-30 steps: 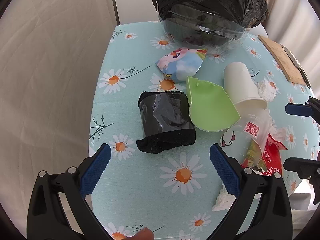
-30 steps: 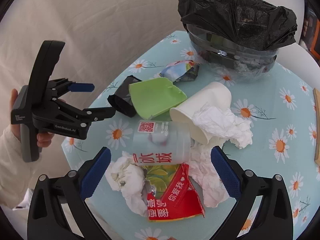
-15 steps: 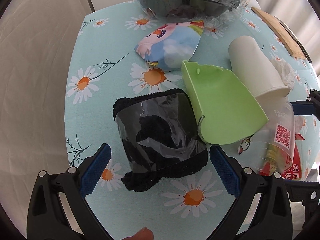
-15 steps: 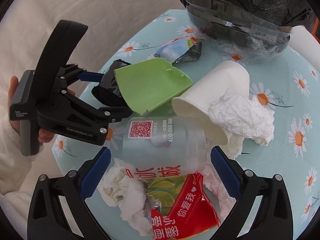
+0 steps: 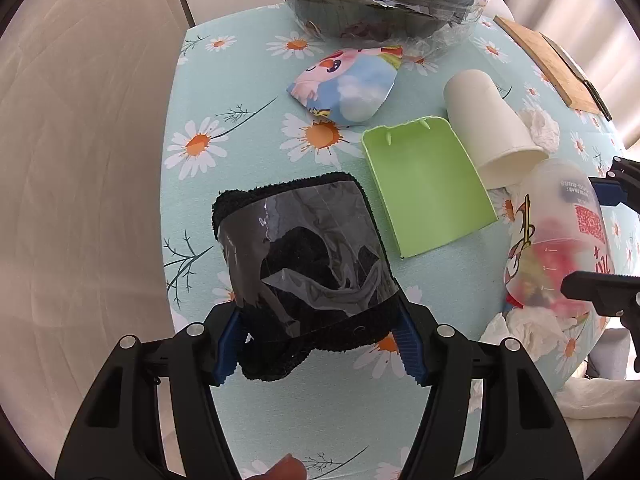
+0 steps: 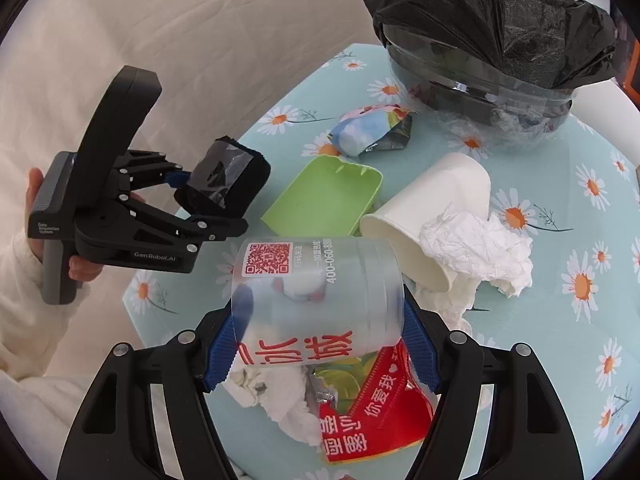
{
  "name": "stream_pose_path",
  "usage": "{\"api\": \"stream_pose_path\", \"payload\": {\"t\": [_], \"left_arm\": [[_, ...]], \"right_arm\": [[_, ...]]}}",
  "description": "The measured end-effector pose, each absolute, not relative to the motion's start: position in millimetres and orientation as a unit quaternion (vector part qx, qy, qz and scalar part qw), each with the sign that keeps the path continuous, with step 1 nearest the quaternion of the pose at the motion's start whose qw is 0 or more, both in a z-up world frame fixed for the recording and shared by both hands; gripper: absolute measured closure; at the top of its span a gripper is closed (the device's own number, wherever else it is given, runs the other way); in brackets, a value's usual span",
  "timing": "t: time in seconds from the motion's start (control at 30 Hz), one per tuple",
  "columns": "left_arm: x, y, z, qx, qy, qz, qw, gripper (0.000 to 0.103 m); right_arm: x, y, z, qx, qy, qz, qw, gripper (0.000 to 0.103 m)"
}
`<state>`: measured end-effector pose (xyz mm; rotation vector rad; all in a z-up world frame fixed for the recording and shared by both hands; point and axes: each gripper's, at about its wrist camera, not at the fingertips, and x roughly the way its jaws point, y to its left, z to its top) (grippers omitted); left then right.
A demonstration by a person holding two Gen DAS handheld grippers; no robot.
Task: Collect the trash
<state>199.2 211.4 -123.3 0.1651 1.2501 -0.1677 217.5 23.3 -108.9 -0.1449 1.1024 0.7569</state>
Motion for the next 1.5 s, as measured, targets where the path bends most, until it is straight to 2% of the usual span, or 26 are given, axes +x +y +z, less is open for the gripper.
{"api": "stream_pose_path", "payload": {"t": [0.43, 1.23, 1.37, 1.47, 1.5], "left_arm": [[153, 208, -75, 0.065, 0.554, -0.011, 0.830, 0.039], [112, 113, 13, 0.105, 0.450, 0.027, 0.886, 0.039], [110, 97, 27, 0.112, 0.437, 0.021, 0.892, 0.039], [113, 85, 35, 0.119, 0.430, 0.013, 0.895, 0.039], [115, 81, 37, 0.121, 0.428, 0.011, 0.896, 0.039]], "right_arm": [[194, -24, -61, -0.056, 0.454, 0.373, 0.807, 0.036], [159, -150, 8, -0.042, 0.354, 0.346, 0.868, 0.037], [160, -169, 17, -0.034, 0.345, 0.349, 0.871, 0.042], [164, -176, 18, -0.031, 0.347, 0.354, 0.868, 0.062], [166, -177, 17, -0.032, 0.347, 0.353, 0.868, 0.078]]}}
